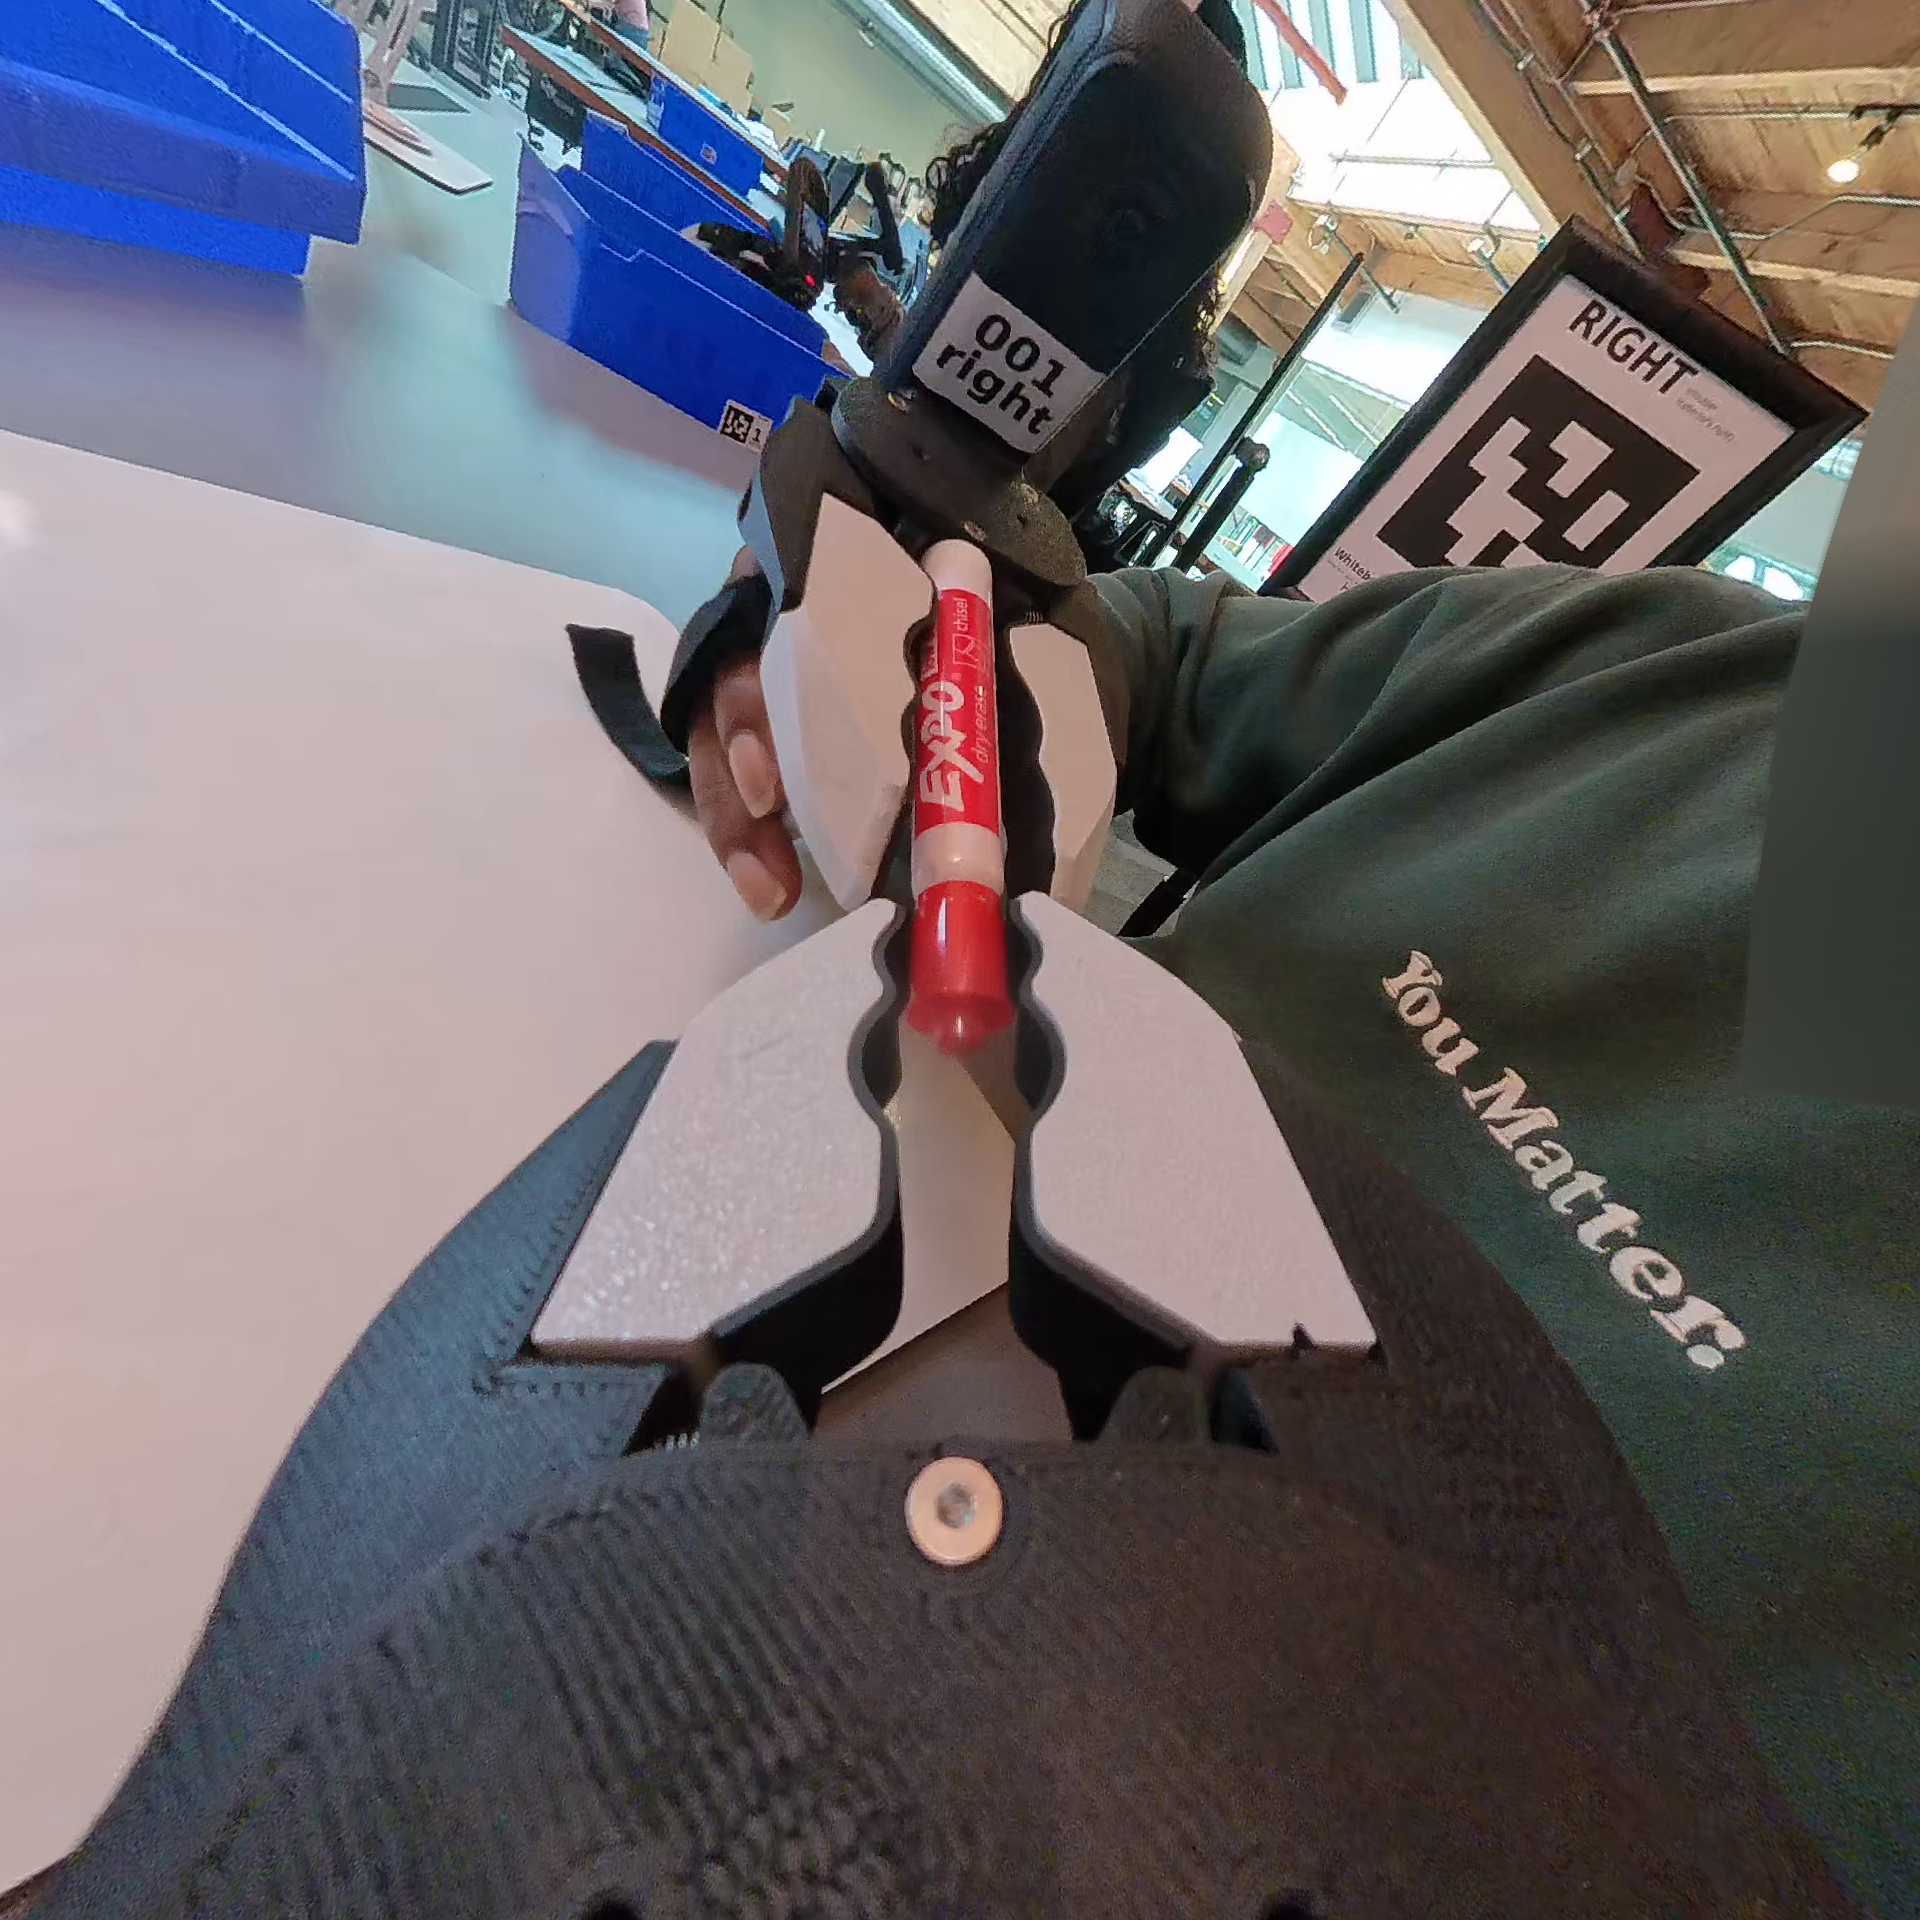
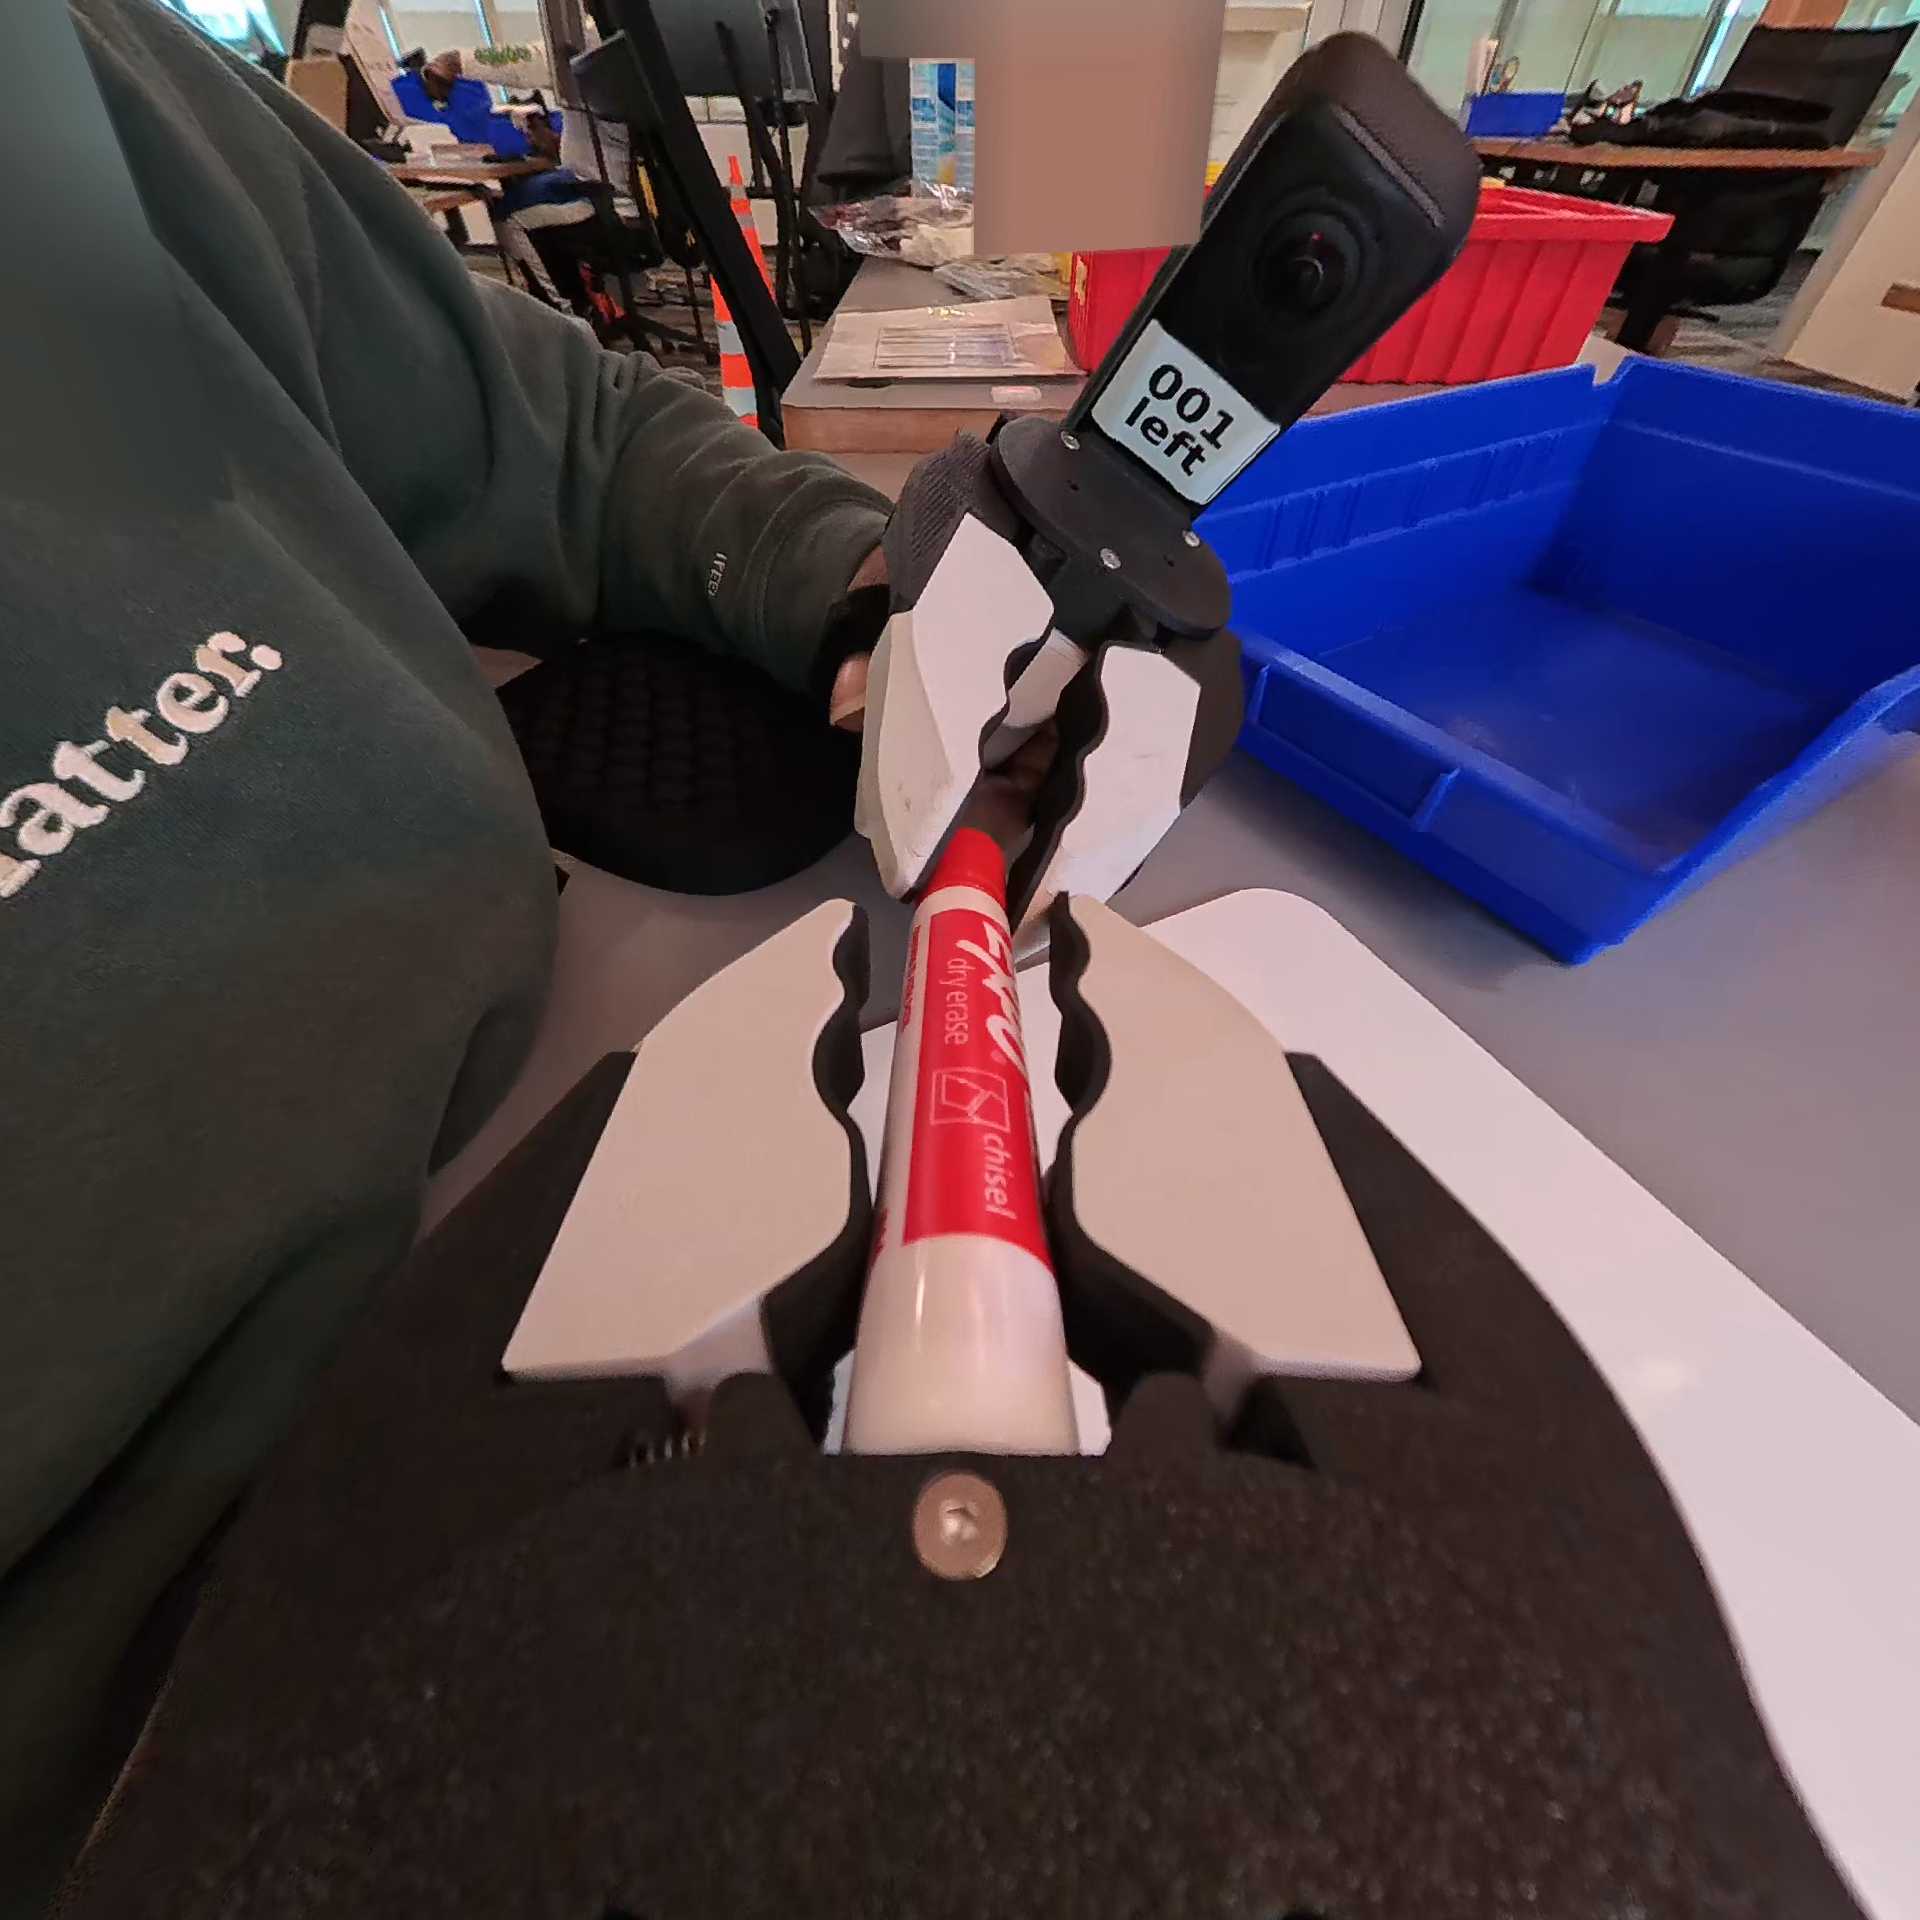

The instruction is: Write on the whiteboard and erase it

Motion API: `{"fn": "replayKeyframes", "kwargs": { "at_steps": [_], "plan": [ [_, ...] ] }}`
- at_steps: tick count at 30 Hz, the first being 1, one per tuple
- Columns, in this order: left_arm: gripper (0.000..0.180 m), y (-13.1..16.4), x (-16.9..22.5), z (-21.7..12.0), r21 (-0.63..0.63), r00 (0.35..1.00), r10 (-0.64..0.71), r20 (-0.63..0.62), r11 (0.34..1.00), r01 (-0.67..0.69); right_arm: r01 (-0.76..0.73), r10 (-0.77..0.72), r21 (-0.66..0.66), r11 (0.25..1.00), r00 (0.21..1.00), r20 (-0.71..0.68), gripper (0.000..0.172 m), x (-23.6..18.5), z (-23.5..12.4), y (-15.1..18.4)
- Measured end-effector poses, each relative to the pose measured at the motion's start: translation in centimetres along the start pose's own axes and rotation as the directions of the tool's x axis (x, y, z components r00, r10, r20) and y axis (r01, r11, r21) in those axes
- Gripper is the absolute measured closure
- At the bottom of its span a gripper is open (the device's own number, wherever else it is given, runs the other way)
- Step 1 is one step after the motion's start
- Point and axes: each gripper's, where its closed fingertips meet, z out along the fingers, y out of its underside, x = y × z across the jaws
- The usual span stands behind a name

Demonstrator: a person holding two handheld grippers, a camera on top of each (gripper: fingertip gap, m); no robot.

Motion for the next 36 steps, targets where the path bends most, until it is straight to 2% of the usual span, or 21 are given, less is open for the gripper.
{"fn": "replayKeyframes", "kwargs": {
  "at_steps": [6, 9, 14, 23, 24, 25, 26, 27, 28, 32, 36],
  "plan": [
    [0.162, -1.1, 0.1, -0.3, 0.067, 1.0, -0.005, -0.011, 0.998, 0.005, -0.017, 0.018, 0.051, 0.999, 0.999, -0.03, 0.138, 0.6, -0.2, -1.0],
    [0.158, -1.3, 0.2, -0.3, 0.068, 0.999, 0.039, 0.011, 0.997, -0.04, -0.024, 0.026, 0.067, 0.997, 0.999, -0.034, 0.138, 0.8, -0.3, -1.2],
    [0.162, -1.2, 0.2, -0.3, 0.042, 0.995, 0.088, 0.045, 0.995, -0.09, -0.032, 0.035, 0.079, 0.996, 0.999, -0.03, 0.139, 0.6, -0.2, -1.4],
    [0.161, -2.3, 1.1, -1.4, 0.065, 0.993, 0.117, 0.029, 0.991, -0.118, -0.023, 0.025, 0.108, 0.994, 1.0, -0.014, 0.14, 0.4, 0.0, -3.4],
    [0.161, -3.0, 1.2, -2.2, 0.089, 0.991, 0.124, 0.039, 0.988, -0.127, -0.031, 0.034, 0.16, 0.987, 0.999, -0.017, 0.14, 0.8, -1.0, -4.4],
    [0.162, -4.3, 0.3, -4.5, 0.156, 0.989, 0.11, 0.1, 0.98, -0.124, -0.085, 0.095, 0.28, 0.956, 0.995, -0.022, 0.14, 2.0, -3.9, -6.4],
    [0.162, -5.0, -0.5, -7.1, 0.204, 0.986, 0.09, 0.14, 0.972, -0.118, -0.078, 0.104, 0.33, 0.941, 0.993, -0.063, 0.14, 3.2, -6.9, -7.6],
    [0.162, -4.8, -1.0, -8.7, 0.205, 0.974, 0.105, 0.199, 0.968, -0.147, -0.005, 0.056, 0.292, 0.956, 0.985, -0.166, 0.139, 4.3, -8.7, -7.4],
    [0.162, -4.2, -1.0, -8.9, 0.174, 0.958, 0.152, 0.243, 0.965, -0.198, 0.038, 0.014, 0.228, 0.973, 0.975, -0.222, 0.139, 4.7, -9.1, -6.9],
    [0.162, -2.9, -1.7, -7.6, 0.022, 0.892, 0.301, 0.337, 0.945, -0.327, -0.01, 0.002, -0.048, 0.999, 0.985, -0.175, 0.138, 4.8, -4.7, -2.4],
    [0.162, -2.1, -3.6, -8.9, -0.081, 0.797, 0.386, 0.465, 0.915, -0.396, -0.05, -0.001, -0.309, 0.95, 0.986, -0.165, 0.138, 5.5, -2.0, 2.5]
  ]
}}
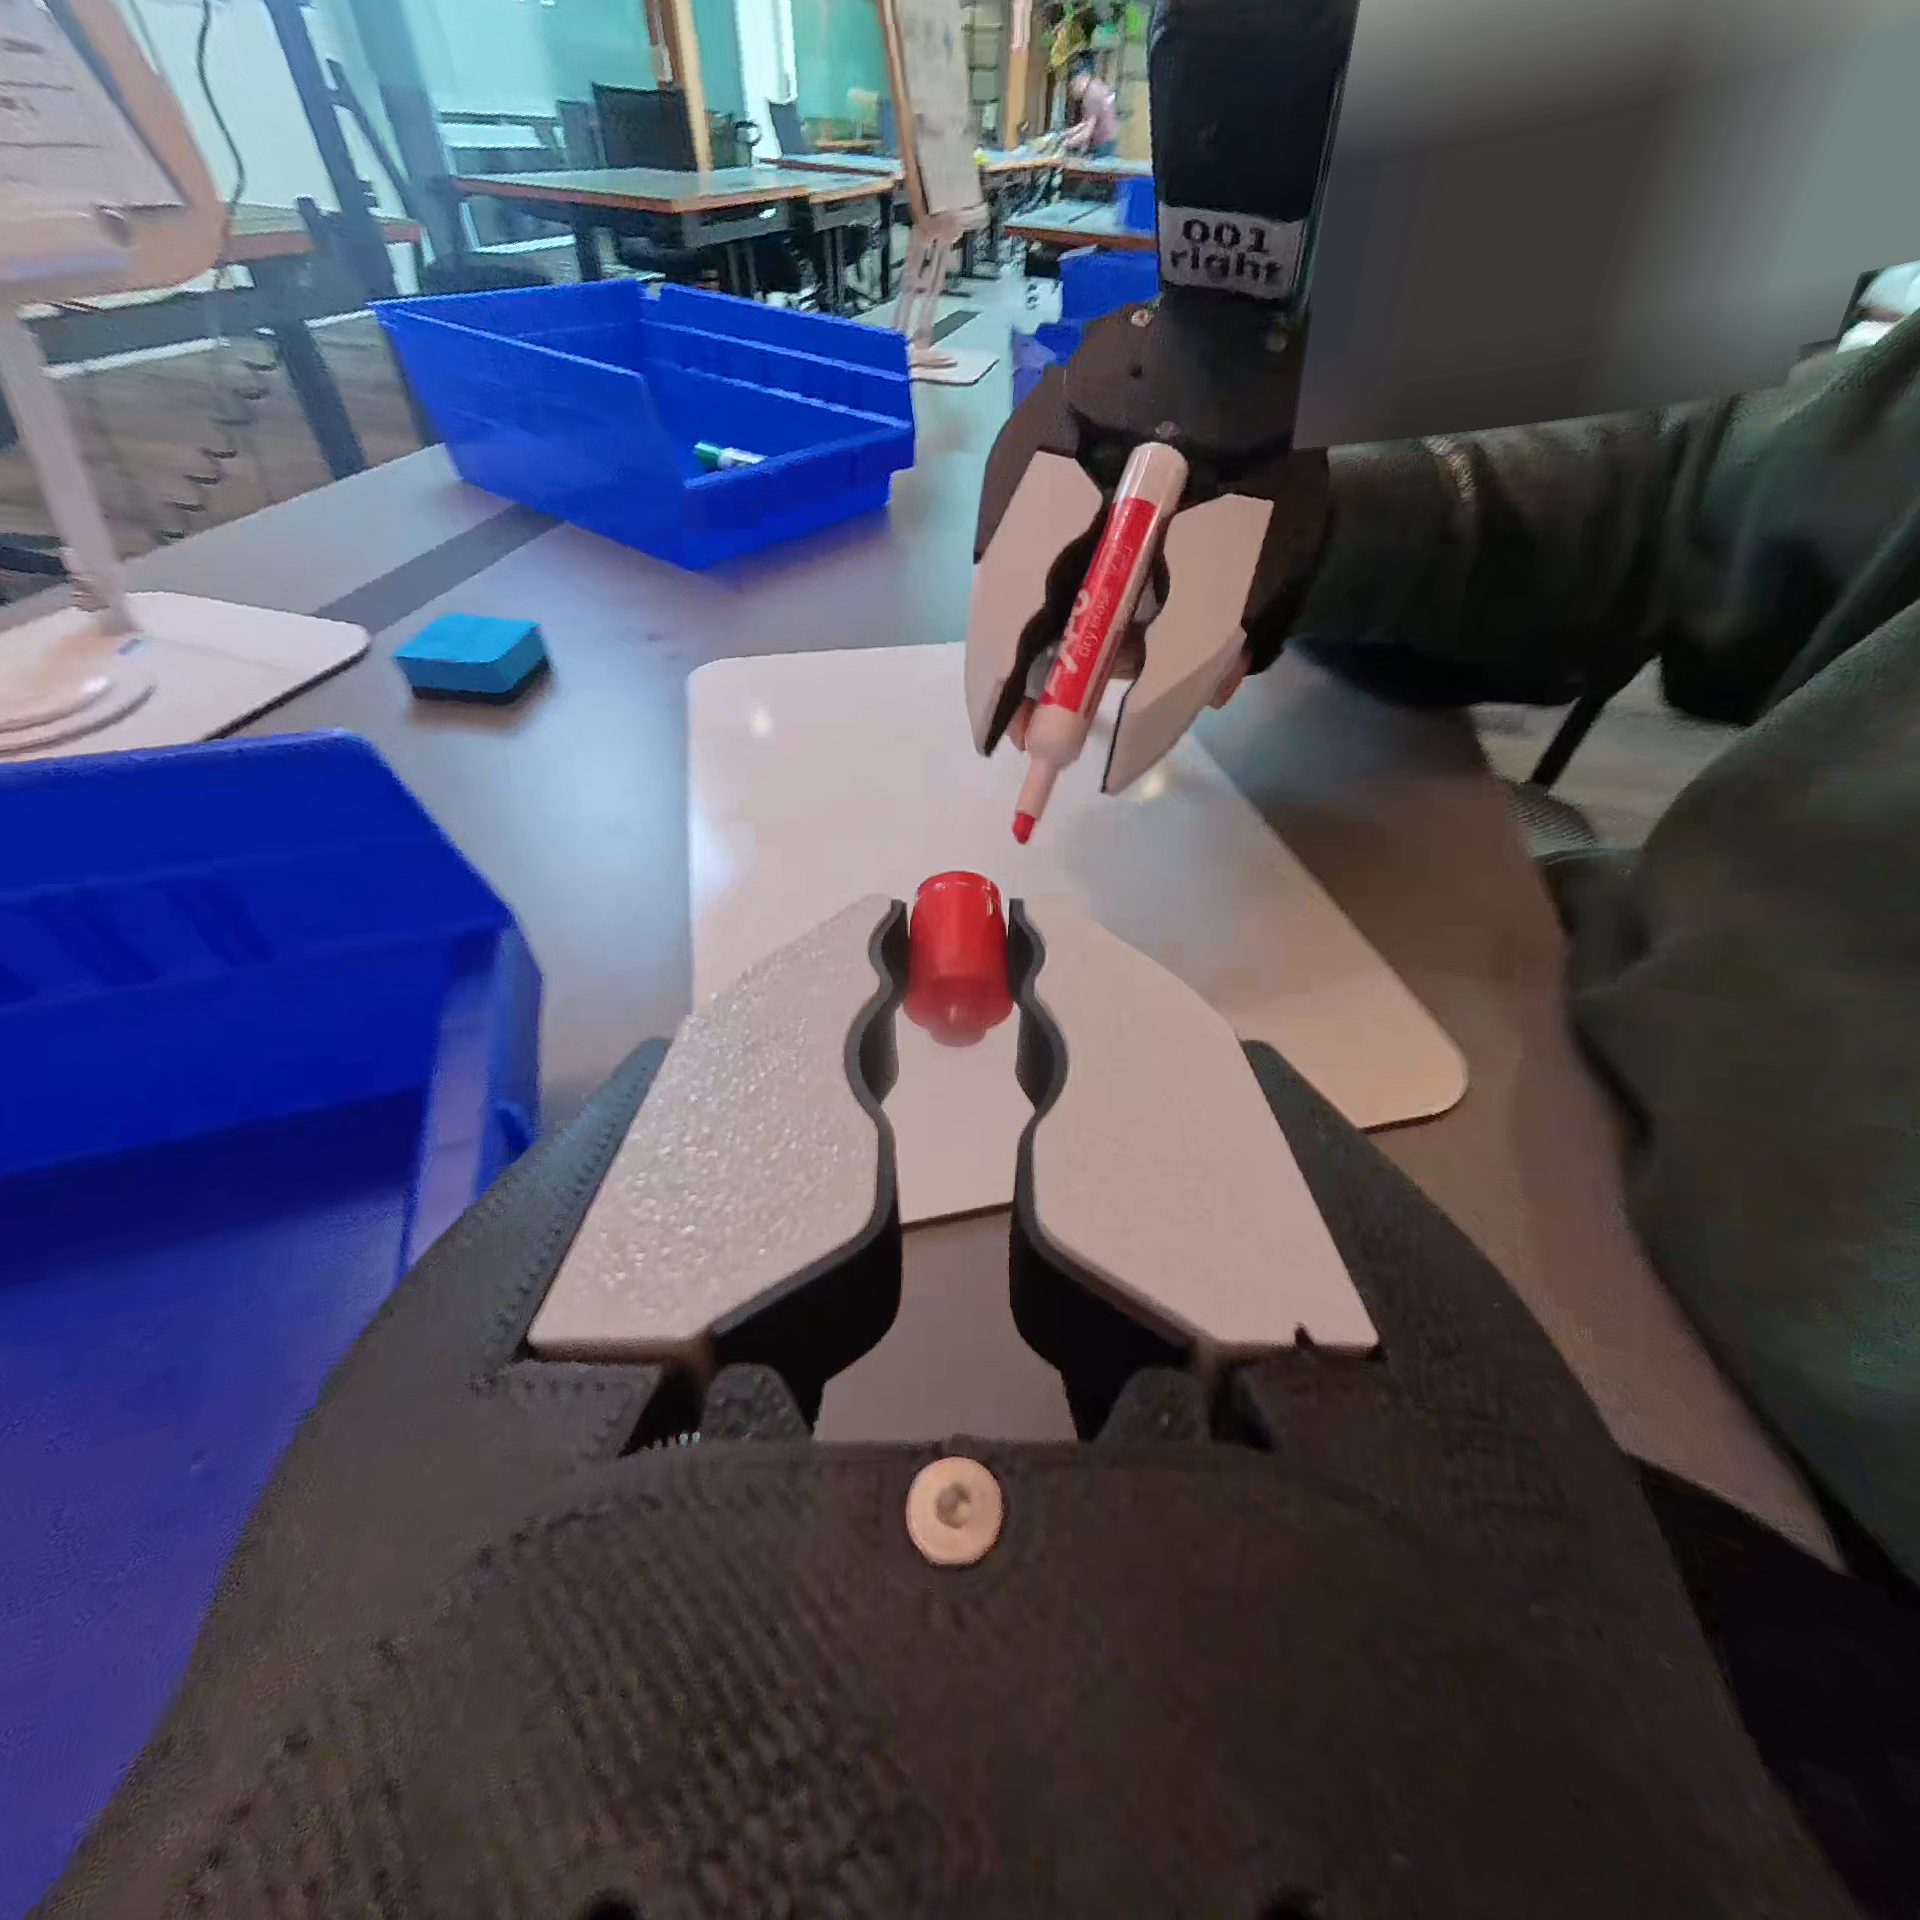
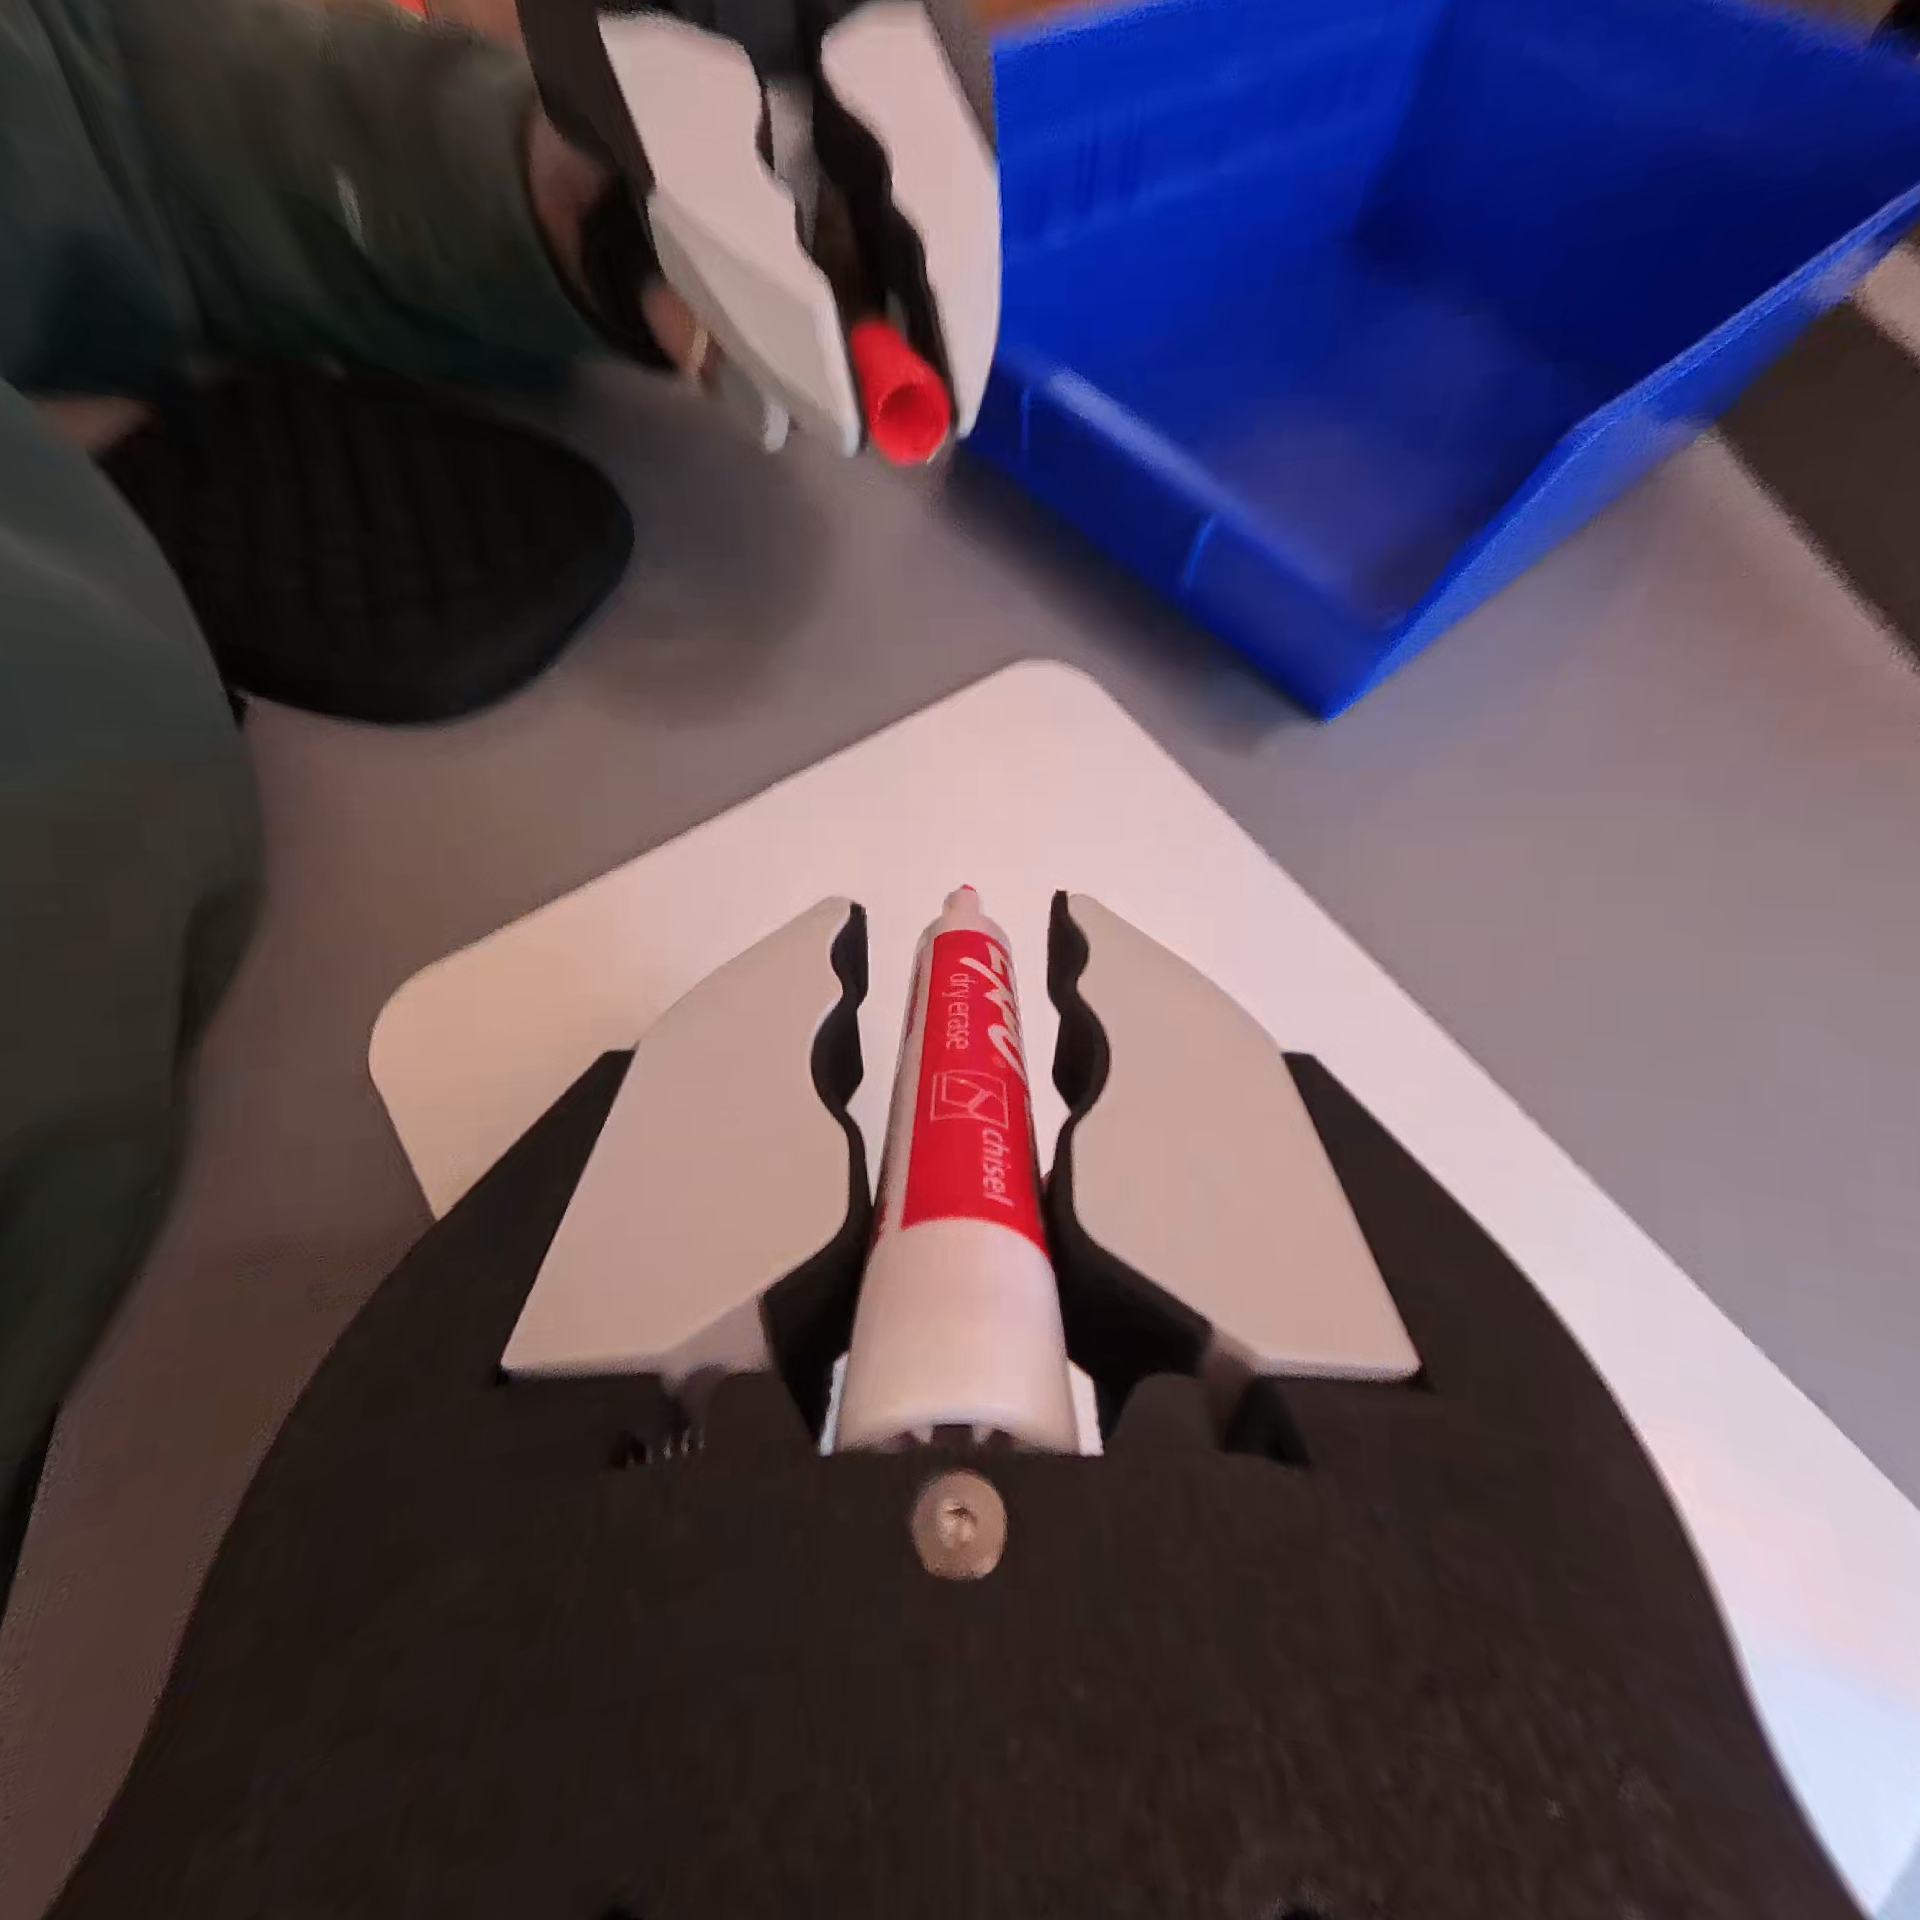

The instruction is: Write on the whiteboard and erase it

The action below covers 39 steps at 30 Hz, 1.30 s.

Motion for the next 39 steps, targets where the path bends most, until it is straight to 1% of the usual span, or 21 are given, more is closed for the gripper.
{"fn": "replayKeyframes", "kwargs": {
  "at_steps": [1, 4, 6, 9, 20, 30, 34, 39],
  "plan": [
    [0.162, 0.5, -0.3, -0.1, -0.024, 0.999, 0.034, 0.029, 0.999, -0.033, -0.008, 0.009, -0.061, 0.998, 1.0, 0.021, 0.137, -0.2, 0.8, 0.7],
    [0.162, 2.0, -0.9, -0.1, -0.095, 0.992, 0.104, 0.073, 0.991, -0.097, 0.005, 0.003, -0.169, 0.986, 0.999, 0.046, 0.137, -0.3, 2.6, 1.5],
    [0.162, 2.8, -0.9, 0.0, -0.113, 0.994, 0.088, 0.062, 0.99, -0.081, -0.001, 0.016, -0.228, 0.974, 0.998, 0.065, 0.137, -0.1, 3.6, 1.8],
    [0.162, 3.6, -1.3, -0.1, -0.132, 0.996, 0.069, 0.061, 0.989, -0.06, 0.032, -0.013, -0.272, 0.962, 0.997, 0.073, 0.137, 0.5, 4.6, 2.0],
    [0.162, 4.2, -1.5, -0.3, -0.151, 0.996, 0.064, 0.064, 0.987, -0.054, 0.106, -0.08, -0.317, 0.943, 0.992, 0.094, 0.138, 1.6, 6.2, 1.0],
    [0.162, 4.8, -1.0, 0.2, -0.172, 0.997, 0.064, 0.041, 0.984, -0.056, 0.129, -0.104, -0.36, 0.924, 0.991, 0.088, 0.138, 2.5, 6.9, 1.5],
    [0.162, 4.9, -1.0, 0.3, -0.179, 0.997, 0.063, 0.036, 0.982, -0.055, 0.147, -0.114, -0.353, 0.924, 0.987, 0.113, 0.138, 1.9, 7.5, 1.1],
    [0.162, 4.9, -1.0, 0.3, -0.181, 0.997, 0.064, 0.038, 0.982, -0.056, 0.187, -0.13, -0.348, 0.919, 0.975, 0.179, 0.138, -0.4, 8.1, 0.6]
  ]
}}
